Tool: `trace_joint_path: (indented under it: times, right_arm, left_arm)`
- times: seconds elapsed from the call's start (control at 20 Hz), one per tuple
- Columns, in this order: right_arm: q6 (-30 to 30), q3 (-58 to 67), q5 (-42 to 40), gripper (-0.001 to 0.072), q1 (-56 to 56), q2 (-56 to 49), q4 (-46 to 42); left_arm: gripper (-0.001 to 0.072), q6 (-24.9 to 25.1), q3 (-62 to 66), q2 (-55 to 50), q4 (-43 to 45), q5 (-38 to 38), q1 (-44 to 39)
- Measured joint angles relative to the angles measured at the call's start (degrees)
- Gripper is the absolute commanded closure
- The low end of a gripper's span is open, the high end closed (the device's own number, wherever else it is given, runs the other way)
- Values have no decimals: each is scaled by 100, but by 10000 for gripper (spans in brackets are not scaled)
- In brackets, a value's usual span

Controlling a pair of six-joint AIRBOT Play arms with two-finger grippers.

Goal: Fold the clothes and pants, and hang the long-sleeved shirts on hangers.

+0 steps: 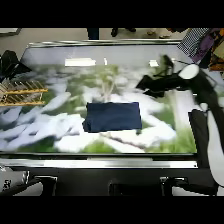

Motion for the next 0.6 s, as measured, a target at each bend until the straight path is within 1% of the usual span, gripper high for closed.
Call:
trace_joint_path:
  times: [0.15,0.25,0.45,0.6]
  right_arm:
    - [-662,-404,387,154,-1189,-35,273]
    - [-1119,-811,535,154,-1637,-190,597]
    - [-1864,-1460,584,154,-1735,-719,1163]
    - [-2184,-1644,485,155,-1436,-1139,1436]
  left_arm:
    - [692,2,0,0,0,79,0]
    - [692,7,0,0,0,96,0]
    - [692,20,0,-4,0,114,0]
    - [692,20,0,-9,0,118,0]
